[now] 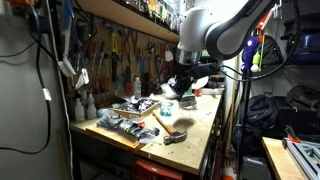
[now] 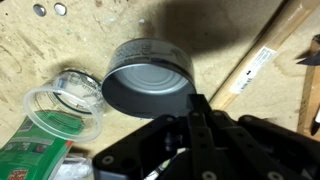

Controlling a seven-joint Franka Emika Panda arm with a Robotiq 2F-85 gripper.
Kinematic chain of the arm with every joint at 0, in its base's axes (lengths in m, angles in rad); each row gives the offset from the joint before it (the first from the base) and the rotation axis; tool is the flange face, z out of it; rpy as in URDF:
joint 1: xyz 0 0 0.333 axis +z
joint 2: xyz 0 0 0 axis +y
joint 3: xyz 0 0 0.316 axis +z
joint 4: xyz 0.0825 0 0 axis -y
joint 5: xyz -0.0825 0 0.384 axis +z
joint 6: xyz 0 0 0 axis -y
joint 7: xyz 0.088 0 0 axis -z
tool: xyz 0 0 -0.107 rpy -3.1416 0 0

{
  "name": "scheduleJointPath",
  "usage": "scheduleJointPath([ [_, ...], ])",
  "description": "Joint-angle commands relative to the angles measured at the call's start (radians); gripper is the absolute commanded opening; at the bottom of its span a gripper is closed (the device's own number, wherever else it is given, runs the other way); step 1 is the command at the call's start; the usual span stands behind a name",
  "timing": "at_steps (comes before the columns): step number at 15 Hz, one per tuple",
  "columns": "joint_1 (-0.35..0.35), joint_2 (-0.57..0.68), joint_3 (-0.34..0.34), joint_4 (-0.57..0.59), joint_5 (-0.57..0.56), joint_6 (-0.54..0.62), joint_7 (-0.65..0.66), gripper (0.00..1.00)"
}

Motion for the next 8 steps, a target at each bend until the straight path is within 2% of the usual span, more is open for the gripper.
scheduleJointPath([
  [1, 0.051, 0.036, -0.044, -0.015, -0.120, 0.048, 0.138, 0.01],
  [2, -0.001, 0.041, 0.004, -0.019, -0.153, 0.075, 0.178, 0.01],
  [8, -0.024, 0.097, -0.007, -0.020, -0.378, 0.187, 0.418, 0.01],
])
